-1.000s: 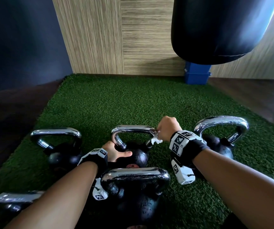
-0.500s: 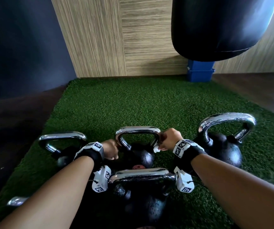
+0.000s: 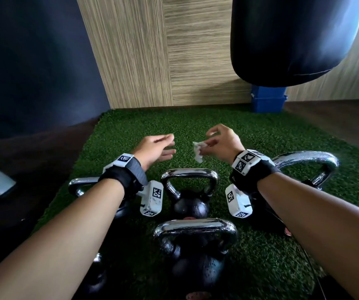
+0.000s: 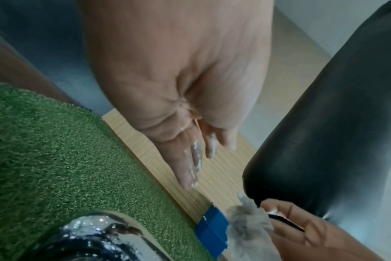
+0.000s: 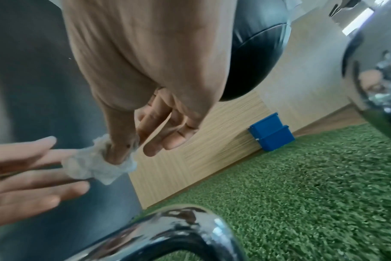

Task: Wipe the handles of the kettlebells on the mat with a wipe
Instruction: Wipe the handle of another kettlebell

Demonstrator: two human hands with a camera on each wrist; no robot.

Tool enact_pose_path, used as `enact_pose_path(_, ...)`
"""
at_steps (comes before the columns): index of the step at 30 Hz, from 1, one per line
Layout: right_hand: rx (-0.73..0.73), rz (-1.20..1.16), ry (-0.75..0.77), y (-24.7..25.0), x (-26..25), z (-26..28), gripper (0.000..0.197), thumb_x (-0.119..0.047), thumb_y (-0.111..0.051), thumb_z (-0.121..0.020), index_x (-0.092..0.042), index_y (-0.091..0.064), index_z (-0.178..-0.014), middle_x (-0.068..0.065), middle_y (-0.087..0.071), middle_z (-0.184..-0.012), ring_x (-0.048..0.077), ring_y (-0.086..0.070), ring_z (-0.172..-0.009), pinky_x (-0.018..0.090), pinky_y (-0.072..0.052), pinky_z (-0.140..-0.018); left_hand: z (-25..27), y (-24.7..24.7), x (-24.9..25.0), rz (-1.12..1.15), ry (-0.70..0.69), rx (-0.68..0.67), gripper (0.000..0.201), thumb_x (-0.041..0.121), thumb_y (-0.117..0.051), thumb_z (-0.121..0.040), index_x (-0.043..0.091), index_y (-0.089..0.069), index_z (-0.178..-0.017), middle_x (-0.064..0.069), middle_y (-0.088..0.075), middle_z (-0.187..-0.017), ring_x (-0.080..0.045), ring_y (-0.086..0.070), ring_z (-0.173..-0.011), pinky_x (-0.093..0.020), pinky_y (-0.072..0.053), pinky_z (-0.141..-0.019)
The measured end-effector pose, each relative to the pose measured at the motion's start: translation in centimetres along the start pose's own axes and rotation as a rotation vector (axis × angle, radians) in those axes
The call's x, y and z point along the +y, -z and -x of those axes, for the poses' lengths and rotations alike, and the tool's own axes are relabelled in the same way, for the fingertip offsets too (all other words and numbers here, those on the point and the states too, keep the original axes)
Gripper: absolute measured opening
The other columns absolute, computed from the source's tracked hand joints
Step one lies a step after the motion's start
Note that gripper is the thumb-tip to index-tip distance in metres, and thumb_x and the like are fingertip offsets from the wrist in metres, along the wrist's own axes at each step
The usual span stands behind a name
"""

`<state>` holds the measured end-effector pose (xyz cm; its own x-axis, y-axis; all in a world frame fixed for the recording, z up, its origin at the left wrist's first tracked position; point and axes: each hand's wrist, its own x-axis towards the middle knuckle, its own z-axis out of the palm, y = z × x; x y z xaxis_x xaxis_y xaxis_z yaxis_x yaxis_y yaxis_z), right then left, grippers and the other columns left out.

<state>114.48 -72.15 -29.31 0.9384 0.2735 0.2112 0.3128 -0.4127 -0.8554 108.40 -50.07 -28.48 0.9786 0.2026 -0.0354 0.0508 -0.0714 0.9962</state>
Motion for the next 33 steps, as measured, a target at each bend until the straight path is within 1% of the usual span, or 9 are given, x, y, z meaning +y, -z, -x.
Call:
enact_pose_path(3, -0.07, -0.066, 0.052, -1.3, -1.2, 0.2, 0.054, -0.014, -0.093, -0.064, -0.021, -0.055, -0.102, -0.002, -0.078, -0.087, 0.004, -0.075, -0.075, 0.025, -0.061, -0.067, 0.4, -0.7, 0.6, 0.077, 0.058, -0.127, 0.025, 0.021, -0.06, -0.101, 0.007, -0.068, -0.121, -0.01, -0.074, -0.115, -0.021, -0.074, -0.09, -0.029, -0.063, -0.078)
enact_pose_path(7, 0.007, 0.034, 0.14, -2.6, -1.6, 0.1, 0.055, -0.02, -0.097, -0.058, -0.026, -0.052, -0.09, -0.008, -0.075, -0.079, -0.012, -0.064, -0.06, 0.007, -0.045, -0.053, 0.5, -0.8, 0.1, 0.134, 0.119, -0.207, 0.024, 0.011, -0.063, -0.098, -0.004, -0.067, -0.117, -0.012, -0.079, -0.092, -0.018, -0.077, -0.075, -0.028, -0.065, -0.067)
enact_pose_path(12, 0.067, 0.112, 0.228, -3.1, -1.5, -0.2, 0.059, -0.025, -0.1, -0.05, -0.021, -0.052, -0.085, 0.0, -0.068, -0.08, 0.005, -0.051, -0.06, 0.01, -0.041, -0.05, 0.2, -0.4, -0.4, 0.117, 0.101, -0.219, 0.021, 0.004, -0.067, -0.093, -0.003, -0.071, -0.113, -0.009, -0.08, -0.091, -0.017, -0.078, -0.076, -0.026, -0.064, -0.068)
enact_pose_path(17, -0.098, 0.169, 0.215, -1.7, -0.4, 0.0, 0.064, -0.038, -0.097, -0.054, -0.03, -0.056, -0.103, -0.006, -0.064, -0.087, 0.003, -0.052, -0.066, 0.011, -0.039, -0.052, 0.2, -0.4, -0.7, 0.035, 0.082, -0.189, 0.024, -0.004, -0.069, -0.09, -0.007, -0.069, -0.113, -0.007, -0.08, -0.083, -0.016, -0.077, -0.072, -0.022, -0.062, -0.063)
enact_pose_path(20, -0.148, 0.186, 0.122, -0.4, 1.5, -0.1, 0.044, -0.019, -0.082, -0.072, -0.033, -0.057, -0.106, -0.006, -0.063, -0.094, 0.008, -0.059, -0.074, 0.016, -0.045, -0.053, 0.2, -0.1, -1.3, -0.359, -0.031, -0.057, 0.02, 0.015, -0.08, -0.088, 0.013, -0.079, -0.108, 0.003, -0.079, -0.085, -0.012, -0.073, -0.079, -0.017, -0.059, -0.066)
enact_pose_path(23, -0.039, 0.364, -0.049, 0.1, 4.3, 0.0, 0.025, -0.005, -0.062, -0.08, -0.025, -0.064, -0.094, -0.001, -0.069, -0.094, 0.018, -0.064, -0.084, 0.023, -0.049, -0.065, 1.0, -0.4, -2.4, -0.902, -0.276, 0.079, 0.014, 0.037, -0.083, -0.084, 0.031, -0.083, -0.097, 0.014, -0.079, -0.087, 0.012, -0.06, -0.061, -0.004, -0.039, -0.052)
enact_pose_path(26, -0.236, 0.542, -0.265, -0.7, 7.4, 0.8, 0.019, -0.008, -0.066, -0.086, -0.015, -0.072, -0.102, 0.005, -0.072, -0.089, 0.015, -0.061, -0.07, 0.023, -0.049, -0.061, 1.9, -1.9, -3.6, -0.954, -0.445, 0.087, 0.014, 0.029, -0.08, -0.086, 0.025, -0.084, -0.099, 0.007, -0.081, -0.099, -0.002, -0.072, -0.08, -0.012, -0.053, -0.072)
enact_pose_path(29, -0.405, 0.277, -0.397, -2.0, 9.7, 2.1, 0.028, -0.003, -0.082, -0.079, -0.014, -0.07, -0.102, 0.006, -0.065, -0.073, 0.012, -0.05, -0.048, 0.021, -0.04, -0.042, 2.4, -2.8, -4.4, -0.976, -0.537, 0.09, 0.023, 0.022, -0.077, -0.089, 0.018, -0.081, -0.112, -0.002, -0.079, -0.109, -0.016, -0.074, -0.097, -0.029, -0.058, -0.091)
enact_pose_path(33, -0.421, -0.059, -0.459, -3.7, 11.2, 3.0, 0.04, -0.002, -0.085, -0.076, -0.01, -0.064, -0.108, 0.002, -0.064, -0.068, 0.011, -0.054, -0.045, 0.025, -0.044, -0.046, 2.3, -1.4, -4.7, -1.027, -0.51, 0.107, 0.024, 0.022, -0.076, -0.091, 0.018, -0.08, -0.114, -0.004, -0.078, -0.106, -0.018, -0.072, -0.095, -0.017, -0.048, -0.083)
